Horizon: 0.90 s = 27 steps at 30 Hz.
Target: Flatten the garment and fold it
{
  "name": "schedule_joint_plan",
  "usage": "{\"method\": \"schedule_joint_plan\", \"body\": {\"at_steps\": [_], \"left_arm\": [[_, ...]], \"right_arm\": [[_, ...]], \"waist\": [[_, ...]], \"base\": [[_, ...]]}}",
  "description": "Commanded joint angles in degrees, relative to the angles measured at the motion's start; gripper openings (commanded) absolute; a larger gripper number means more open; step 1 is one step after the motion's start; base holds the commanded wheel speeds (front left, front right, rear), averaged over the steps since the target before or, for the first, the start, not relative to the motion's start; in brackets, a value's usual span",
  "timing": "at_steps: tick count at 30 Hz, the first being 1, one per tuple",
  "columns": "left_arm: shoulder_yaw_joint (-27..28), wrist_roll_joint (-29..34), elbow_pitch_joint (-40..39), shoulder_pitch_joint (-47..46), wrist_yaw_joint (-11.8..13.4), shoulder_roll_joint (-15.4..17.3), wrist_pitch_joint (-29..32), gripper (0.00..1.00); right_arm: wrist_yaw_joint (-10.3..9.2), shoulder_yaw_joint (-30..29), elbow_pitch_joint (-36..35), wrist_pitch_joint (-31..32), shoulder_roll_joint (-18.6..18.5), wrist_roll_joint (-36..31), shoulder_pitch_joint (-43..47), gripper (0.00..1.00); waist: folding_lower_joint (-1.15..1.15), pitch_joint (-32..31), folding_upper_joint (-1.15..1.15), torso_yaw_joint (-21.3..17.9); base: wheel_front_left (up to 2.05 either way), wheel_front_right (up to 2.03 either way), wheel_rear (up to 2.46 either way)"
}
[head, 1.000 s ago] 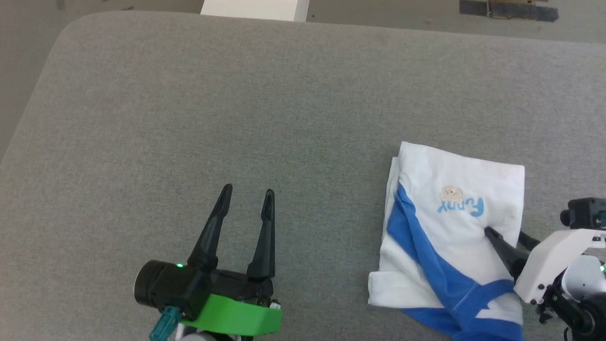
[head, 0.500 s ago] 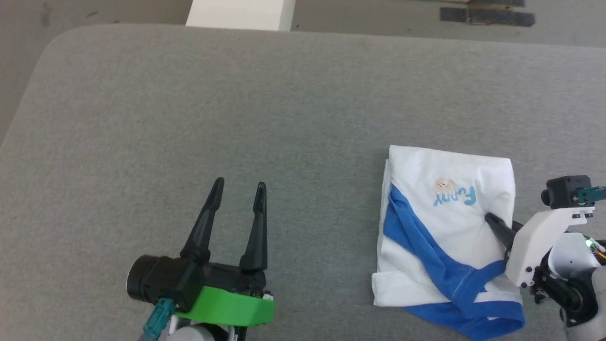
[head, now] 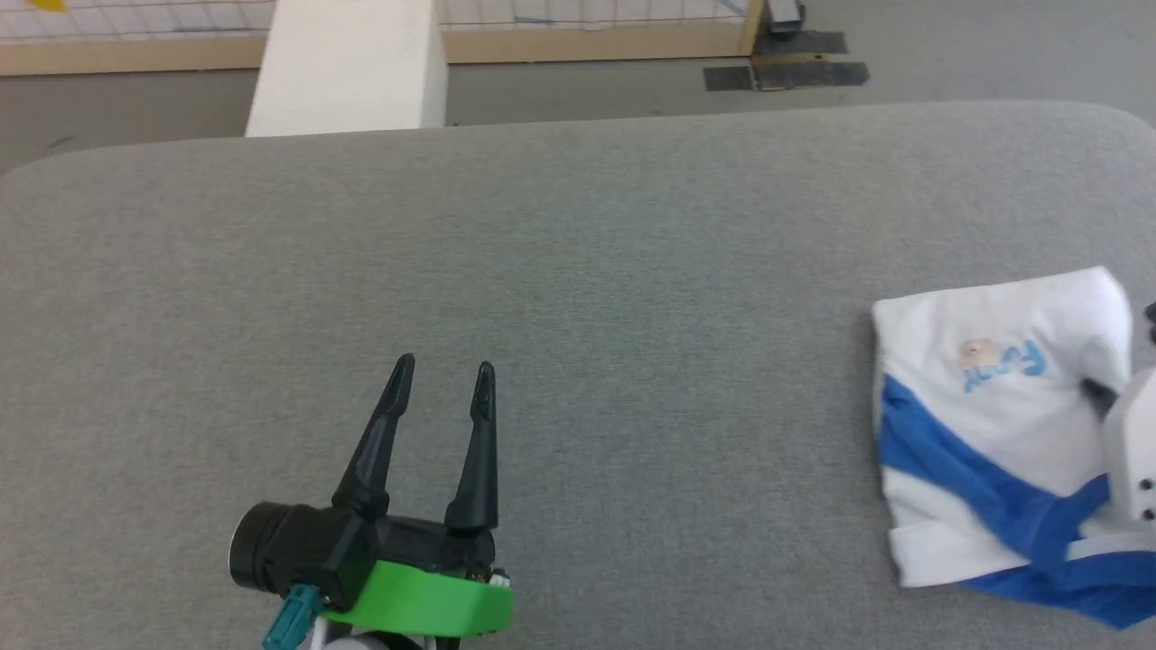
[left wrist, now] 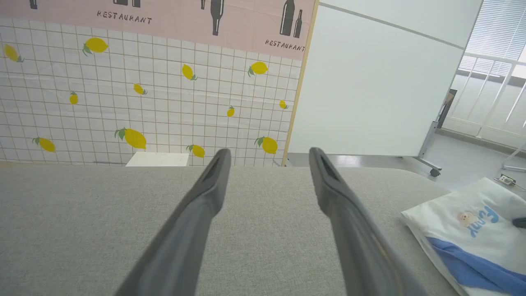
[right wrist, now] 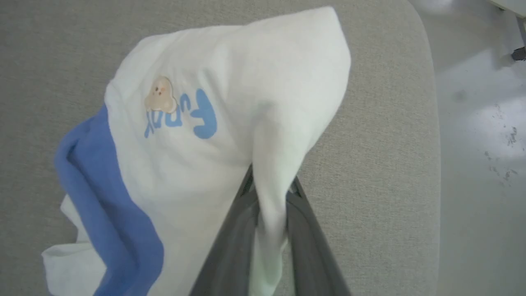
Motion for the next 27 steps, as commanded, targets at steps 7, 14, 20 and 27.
{"method": "schedule_joint_plan", "body": {"at_steps": [7, 14, 20, 27], "left_arm": [[-0.4, 2.8, -2.4, -3.1, 0.6, 0.3, -0.2, 1.00], [-0.7, 5.2, -4.2, -6.5, 1.3, 0.9, 0.2, 1.00], [-0.2, 6.3, -5.8, -9.0, 1.9, 1.5, 0.5, 1.00], [0.2, 6.9, -7.7, -10.6, 2.5, 2.0, 1.1, 1.00]], "right_arm": [[-0.11, 2.5, 2.5, -2.8, -9.3, -1.3, -6.2, 0.00], [-0.11, 2.4, 7.4, -7.1, -15.7, -2.8, -11.4, 0.00], [-0.11, 2.6, 11.7, -11.1, -18.8, -4.3, -15.1, 0.00], [-0.11, 2.2, 17.7, -14.2, -17.7, -6.3, -18.5, 0.00]], "waist": [[0.00, 7.0, 0.00, -2.4], [0.00, 13.6, 0.00, -2.5], [0.00, 18.0, 0.00, -2.7], [0.00, 21.1, 0.00, -3.3]], "base": [[0.00, 0.00, 0.00], [0.00, 0.00, 0.00], [0.00, 0.00, 0.00], [0.00, 0.00, 0.00]]}}
